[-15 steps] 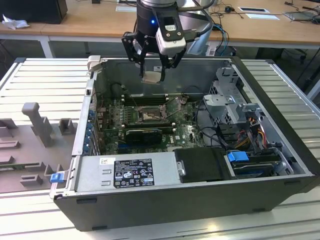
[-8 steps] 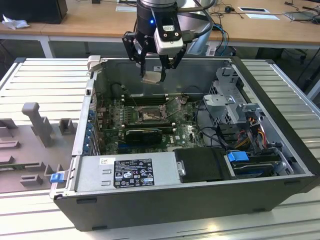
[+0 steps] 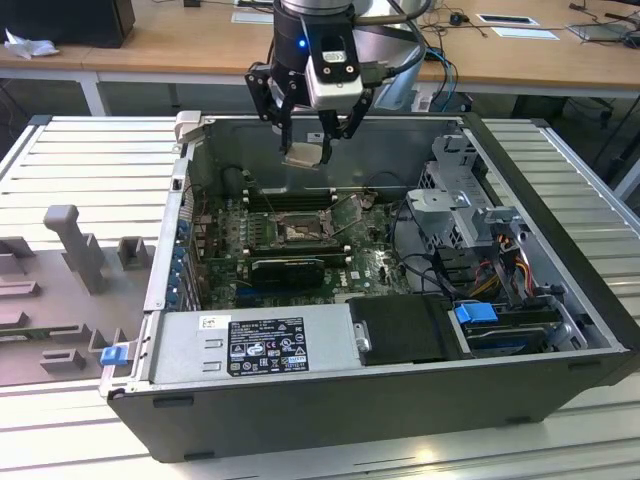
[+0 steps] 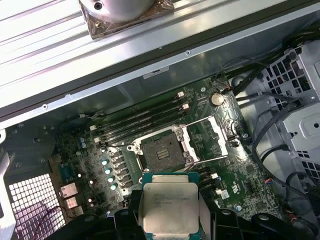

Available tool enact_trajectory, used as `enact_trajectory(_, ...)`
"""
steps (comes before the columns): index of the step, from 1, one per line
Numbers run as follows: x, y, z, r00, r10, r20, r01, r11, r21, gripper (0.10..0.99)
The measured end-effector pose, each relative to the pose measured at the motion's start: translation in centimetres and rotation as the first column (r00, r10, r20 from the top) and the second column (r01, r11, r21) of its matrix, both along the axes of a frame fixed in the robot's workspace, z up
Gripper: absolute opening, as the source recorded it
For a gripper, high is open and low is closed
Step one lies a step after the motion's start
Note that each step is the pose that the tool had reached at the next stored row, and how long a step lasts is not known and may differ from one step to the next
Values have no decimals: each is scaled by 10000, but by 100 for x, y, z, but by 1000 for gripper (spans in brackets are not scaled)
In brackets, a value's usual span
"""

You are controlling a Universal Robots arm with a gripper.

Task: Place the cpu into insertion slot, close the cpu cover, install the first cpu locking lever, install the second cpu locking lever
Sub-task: 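Place the cpu into insertion slot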

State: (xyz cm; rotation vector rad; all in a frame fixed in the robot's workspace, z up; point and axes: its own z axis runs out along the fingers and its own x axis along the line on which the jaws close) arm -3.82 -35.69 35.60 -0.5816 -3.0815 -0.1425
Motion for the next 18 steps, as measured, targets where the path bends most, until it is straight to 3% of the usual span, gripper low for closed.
enact_trajectory(6, 0, 0, -10, 9992, -389, 1, 389, 9992, -2, 533)
enact_trajectory(10, 0, 0, -23, 9946, -1036, 0, 1036, 9946, -3, 533)
enact_trajectory(16, 0, 0, -37, 9821, -1885, 0, 1885, 9821, -10, 533)
enact_trajectory(18, 0, 0, -43, 9735, -2288, 1, 2288, 9735, -12, 533)
